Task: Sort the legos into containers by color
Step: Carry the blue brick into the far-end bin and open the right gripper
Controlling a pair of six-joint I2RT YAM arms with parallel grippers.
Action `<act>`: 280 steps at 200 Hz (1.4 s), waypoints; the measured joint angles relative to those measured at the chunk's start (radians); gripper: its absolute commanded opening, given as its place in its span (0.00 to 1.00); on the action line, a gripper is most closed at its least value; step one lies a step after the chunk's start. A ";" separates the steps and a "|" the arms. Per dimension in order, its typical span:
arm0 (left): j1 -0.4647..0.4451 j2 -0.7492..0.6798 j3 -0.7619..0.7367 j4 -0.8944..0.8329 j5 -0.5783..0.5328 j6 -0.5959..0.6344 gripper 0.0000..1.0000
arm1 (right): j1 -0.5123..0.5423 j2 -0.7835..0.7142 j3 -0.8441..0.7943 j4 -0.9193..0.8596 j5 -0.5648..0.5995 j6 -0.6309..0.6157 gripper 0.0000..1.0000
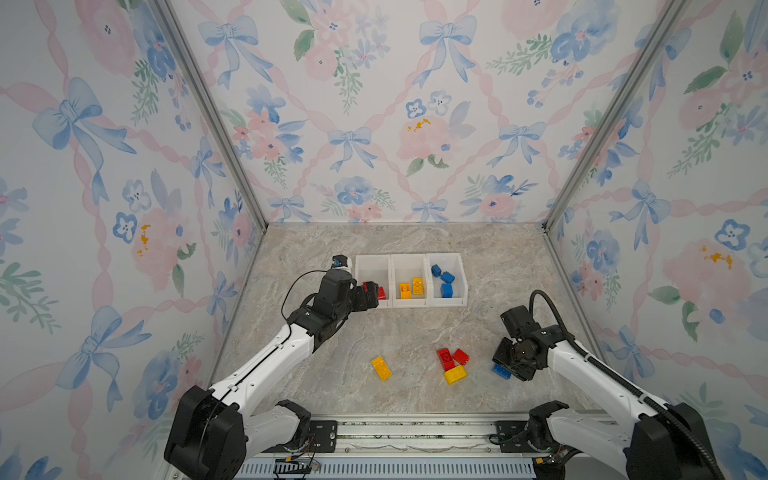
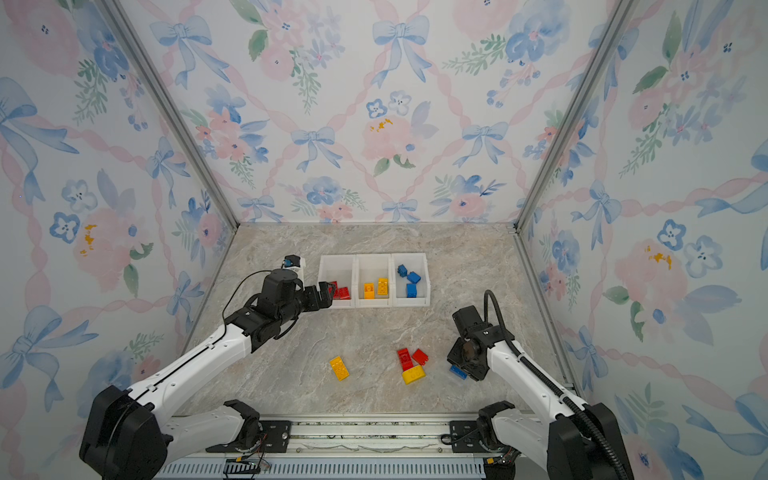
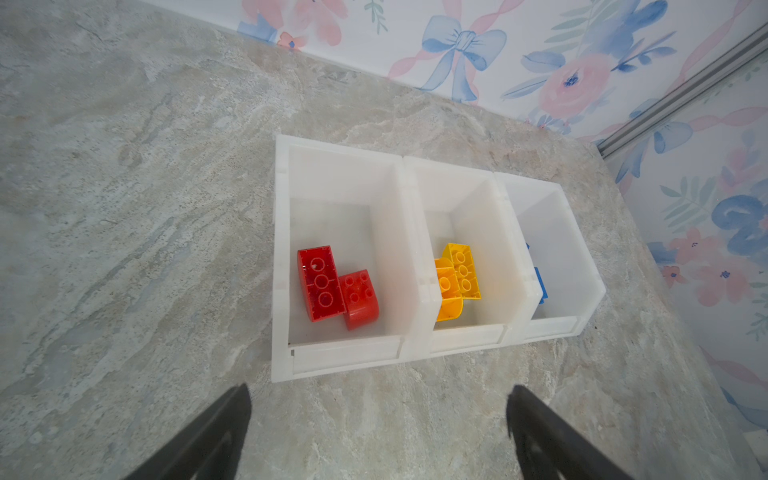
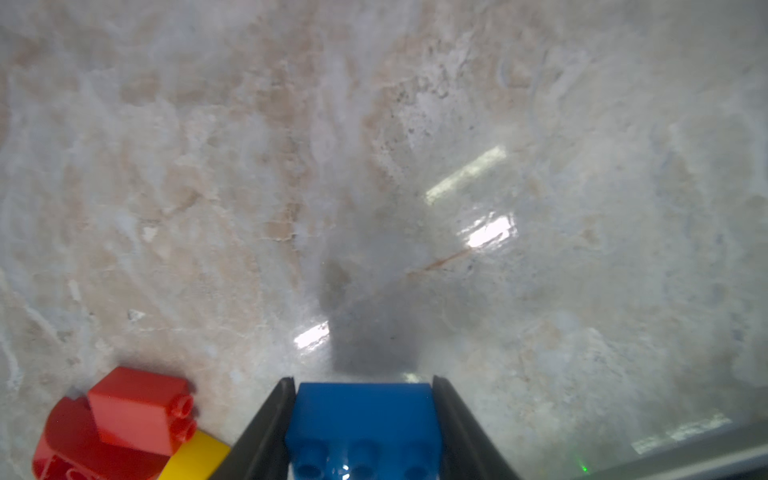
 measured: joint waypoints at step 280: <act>0.000 -0.124 -0.078 0.000 -0.012 -0.045 0.98 | 0.065 0.898 1.041 0.150 -0.029 -0.012 0.41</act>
